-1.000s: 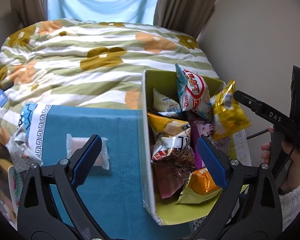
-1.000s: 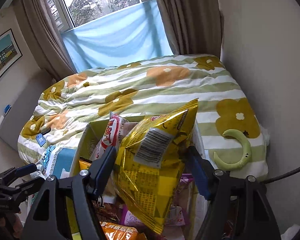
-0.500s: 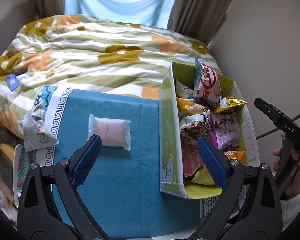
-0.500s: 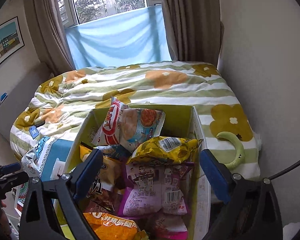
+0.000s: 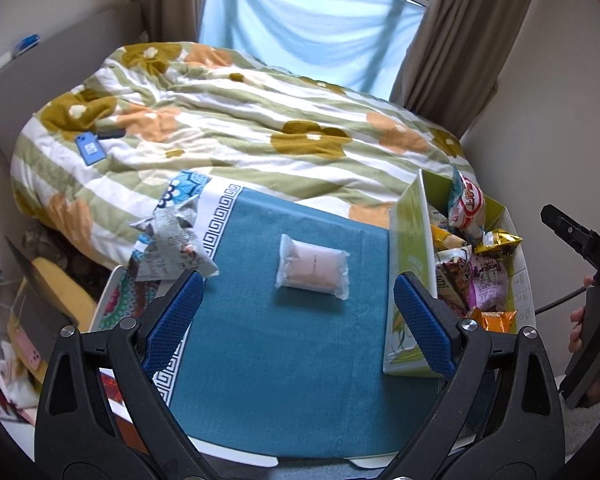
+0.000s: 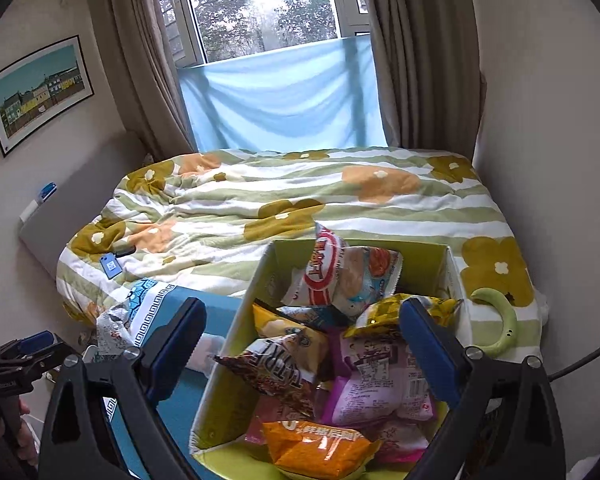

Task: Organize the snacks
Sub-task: 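Withdraw both tools from the box toward the last two snacks, then grasp the grey printed bag with left tool while right tool grasps white wrapped pack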

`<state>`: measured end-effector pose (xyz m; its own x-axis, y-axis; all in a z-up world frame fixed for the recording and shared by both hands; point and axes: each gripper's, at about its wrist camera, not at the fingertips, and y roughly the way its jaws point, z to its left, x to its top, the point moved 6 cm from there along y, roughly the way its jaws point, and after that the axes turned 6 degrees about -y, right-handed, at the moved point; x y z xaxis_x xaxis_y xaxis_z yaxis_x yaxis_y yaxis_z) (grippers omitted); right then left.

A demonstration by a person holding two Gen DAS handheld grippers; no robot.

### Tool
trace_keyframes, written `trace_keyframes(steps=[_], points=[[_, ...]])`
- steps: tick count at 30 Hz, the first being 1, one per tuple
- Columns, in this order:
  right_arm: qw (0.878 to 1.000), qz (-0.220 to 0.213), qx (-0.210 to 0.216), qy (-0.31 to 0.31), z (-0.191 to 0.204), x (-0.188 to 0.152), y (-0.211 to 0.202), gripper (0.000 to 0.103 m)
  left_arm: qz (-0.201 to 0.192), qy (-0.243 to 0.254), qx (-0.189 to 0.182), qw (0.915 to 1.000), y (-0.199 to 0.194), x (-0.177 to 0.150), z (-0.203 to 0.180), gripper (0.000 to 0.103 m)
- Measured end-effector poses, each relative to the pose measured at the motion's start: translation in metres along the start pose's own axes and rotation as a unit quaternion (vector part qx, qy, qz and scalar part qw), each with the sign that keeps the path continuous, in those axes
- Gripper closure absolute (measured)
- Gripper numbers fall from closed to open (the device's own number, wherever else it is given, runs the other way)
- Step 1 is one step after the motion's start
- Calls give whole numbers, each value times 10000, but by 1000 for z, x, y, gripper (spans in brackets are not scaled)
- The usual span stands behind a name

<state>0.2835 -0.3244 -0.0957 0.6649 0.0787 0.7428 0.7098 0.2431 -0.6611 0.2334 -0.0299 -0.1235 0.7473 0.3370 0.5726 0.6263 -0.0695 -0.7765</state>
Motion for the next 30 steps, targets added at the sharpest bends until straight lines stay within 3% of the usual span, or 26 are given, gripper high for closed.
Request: trace_keyframes(steps=[7,8,14,22,30], points=[[9993,90,300,-210,74,9,19,6,50,-261,204,9994,1,26,67,7],[9991,115,332,-248,85,9,22,1,88,-264,228,9994,4,28,75,7],[9979,343,405,-379,147,1,55,1,501,-333,227,9979,40,36,117,7],[9937,1037,274,-324,199,-45,120,1,1099,-228,241,9934,115,33,150,7],[9896,1361,-406,-233,205,-84,175,1,1476,-204,223,9886,194,33,167,7]])
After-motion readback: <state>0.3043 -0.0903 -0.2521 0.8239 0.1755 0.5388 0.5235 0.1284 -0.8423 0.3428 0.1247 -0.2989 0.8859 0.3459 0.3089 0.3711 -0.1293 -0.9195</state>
